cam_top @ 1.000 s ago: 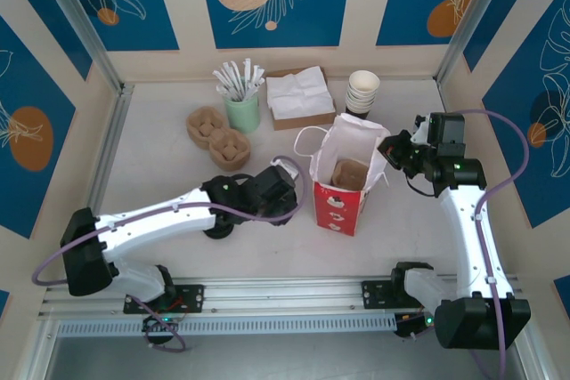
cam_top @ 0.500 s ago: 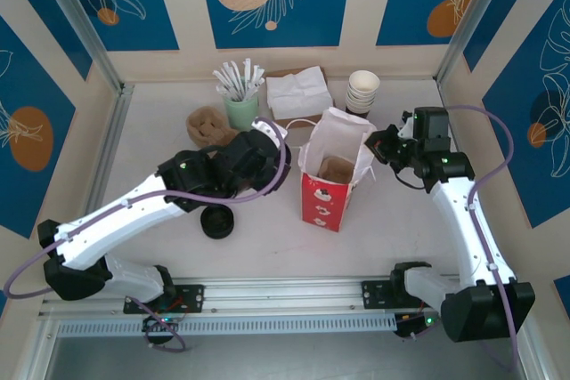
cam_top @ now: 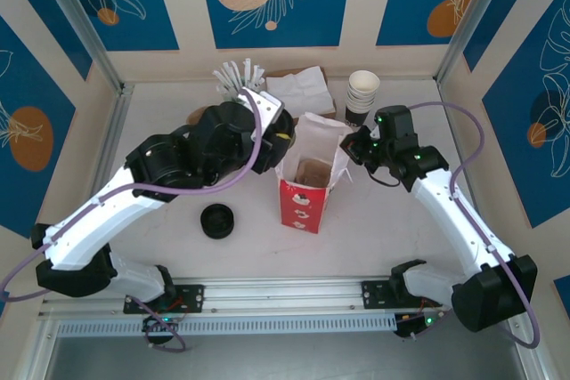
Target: Pack the takeout coffee
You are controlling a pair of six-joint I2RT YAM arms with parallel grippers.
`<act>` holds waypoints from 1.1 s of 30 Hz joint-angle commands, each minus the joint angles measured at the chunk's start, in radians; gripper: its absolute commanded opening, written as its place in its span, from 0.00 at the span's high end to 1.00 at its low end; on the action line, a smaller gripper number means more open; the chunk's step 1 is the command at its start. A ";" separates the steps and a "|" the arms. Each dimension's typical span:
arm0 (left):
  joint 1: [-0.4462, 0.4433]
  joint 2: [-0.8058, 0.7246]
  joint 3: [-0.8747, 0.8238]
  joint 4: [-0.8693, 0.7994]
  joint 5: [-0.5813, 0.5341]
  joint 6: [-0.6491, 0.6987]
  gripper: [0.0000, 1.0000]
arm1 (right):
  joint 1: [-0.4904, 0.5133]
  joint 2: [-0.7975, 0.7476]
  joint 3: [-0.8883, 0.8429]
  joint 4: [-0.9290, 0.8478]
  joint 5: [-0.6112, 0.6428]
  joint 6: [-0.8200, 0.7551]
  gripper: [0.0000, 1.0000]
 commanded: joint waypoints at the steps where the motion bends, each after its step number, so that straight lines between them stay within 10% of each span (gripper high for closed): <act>1: 0.013 0.059 0.032 0.025 0.070 0.012 0.33 | 0.042 0.006 0.030 0.016 0.057 0.053 1.00; 7: 0.031 0.154 0.050 0.045 0.148 -0.019 0.34 | 0.059 0.005 0.029 0.017 0.034 0.062 0.99; 14: 0.068 0.210 0.022 0.081 0.167 -0.061 0.35 | -0.007 -0.002 0.044 -0.029 -0.080 -0.010 0.58; 19: 0.094 0.234 -0.030 0.142 0.211 -0.068 0.35 | -0.115 -0.006 0.132 -0.147 -0.174 -0.117 0.46; 33: 0.139 0.261 -0.101 0.219 0.203 -0.034 0.38 | -0.120 0.115 0.287 -0.392 -0.288 -0.242 0.51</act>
